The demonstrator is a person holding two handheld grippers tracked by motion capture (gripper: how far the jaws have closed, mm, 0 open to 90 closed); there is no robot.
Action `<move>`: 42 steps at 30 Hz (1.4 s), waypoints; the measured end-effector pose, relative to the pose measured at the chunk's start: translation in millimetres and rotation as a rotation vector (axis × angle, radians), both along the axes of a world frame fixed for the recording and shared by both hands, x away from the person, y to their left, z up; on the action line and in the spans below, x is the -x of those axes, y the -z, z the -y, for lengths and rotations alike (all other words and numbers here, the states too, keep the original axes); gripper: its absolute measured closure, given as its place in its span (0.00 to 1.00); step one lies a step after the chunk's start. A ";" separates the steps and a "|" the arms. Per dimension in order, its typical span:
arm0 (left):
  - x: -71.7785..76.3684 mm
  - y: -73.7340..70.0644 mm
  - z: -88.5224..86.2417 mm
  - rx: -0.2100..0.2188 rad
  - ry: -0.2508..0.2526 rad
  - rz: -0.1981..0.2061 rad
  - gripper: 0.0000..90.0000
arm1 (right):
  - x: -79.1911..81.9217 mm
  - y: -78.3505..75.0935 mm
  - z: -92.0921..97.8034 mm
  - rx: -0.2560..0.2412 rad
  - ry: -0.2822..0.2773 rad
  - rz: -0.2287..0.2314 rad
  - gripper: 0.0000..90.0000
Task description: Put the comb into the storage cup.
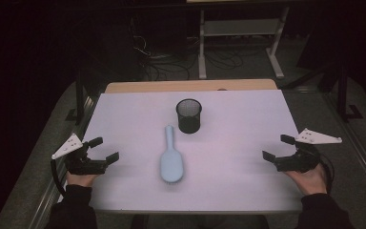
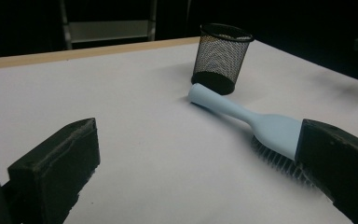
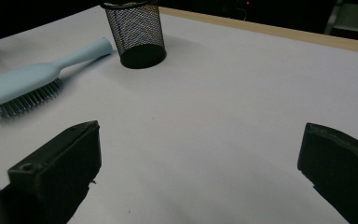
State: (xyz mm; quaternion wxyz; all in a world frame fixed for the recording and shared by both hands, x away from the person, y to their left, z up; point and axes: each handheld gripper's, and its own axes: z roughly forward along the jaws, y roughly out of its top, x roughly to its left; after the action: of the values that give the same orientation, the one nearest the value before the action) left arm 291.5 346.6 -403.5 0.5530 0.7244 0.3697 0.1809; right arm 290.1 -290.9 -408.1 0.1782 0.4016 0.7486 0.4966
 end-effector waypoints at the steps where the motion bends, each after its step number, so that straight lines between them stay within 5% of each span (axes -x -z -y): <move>1: -0.8 -0.6 0.6 -0.010 0.006 -0.002 0.00 | 0.0 0.0 0.0 0.000 0.000 0.000 0.00; 42: -32.2 -41.2 39.2 -0.146 0.157 -0.014 0.00 | -0.8 2.1 -2.2 0.016 -0.008 -0.010 0.00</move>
State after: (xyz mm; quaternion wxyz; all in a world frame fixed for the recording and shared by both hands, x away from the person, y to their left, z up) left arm 323.7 307.5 -362.3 0.5087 0.7906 0.3016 0.1586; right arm 290.9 -288.7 -410.2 0.1760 0.3997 0.7550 0.4891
